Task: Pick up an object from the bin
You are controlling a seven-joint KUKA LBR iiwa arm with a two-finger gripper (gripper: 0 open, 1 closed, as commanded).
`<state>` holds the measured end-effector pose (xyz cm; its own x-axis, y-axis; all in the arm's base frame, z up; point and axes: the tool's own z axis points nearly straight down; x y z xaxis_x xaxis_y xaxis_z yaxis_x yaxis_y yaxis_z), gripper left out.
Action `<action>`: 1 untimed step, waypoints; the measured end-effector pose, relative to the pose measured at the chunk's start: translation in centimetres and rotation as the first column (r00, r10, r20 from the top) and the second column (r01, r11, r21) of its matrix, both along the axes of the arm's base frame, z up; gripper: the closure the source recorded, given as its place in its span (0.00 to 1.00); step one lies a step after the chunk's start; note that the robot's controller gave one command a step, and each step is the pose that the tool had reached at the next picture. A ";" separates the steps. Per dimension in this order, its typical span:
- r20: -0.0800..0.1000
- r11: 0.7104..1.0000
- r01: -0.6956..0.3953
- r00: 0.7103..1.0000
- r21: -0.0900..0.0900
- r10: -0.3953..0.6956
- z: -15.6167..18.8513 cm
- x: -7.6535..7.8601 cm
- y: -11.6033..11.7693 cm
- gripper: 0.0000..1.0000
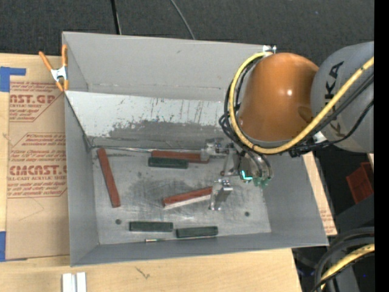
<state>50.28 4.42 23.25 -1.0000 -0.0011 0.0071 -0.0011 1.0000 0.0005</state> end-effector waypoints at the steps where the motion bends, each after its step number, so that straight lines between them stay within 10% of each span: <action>1: 0.008 1.000 0.001 1.000 0.001 -0.001 0.4 0.2 0.0 0.00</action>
Offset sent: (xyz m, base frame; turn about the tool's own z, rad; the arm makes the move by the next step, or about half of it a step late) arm 0.0448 -0.0078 -0.1625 0.0278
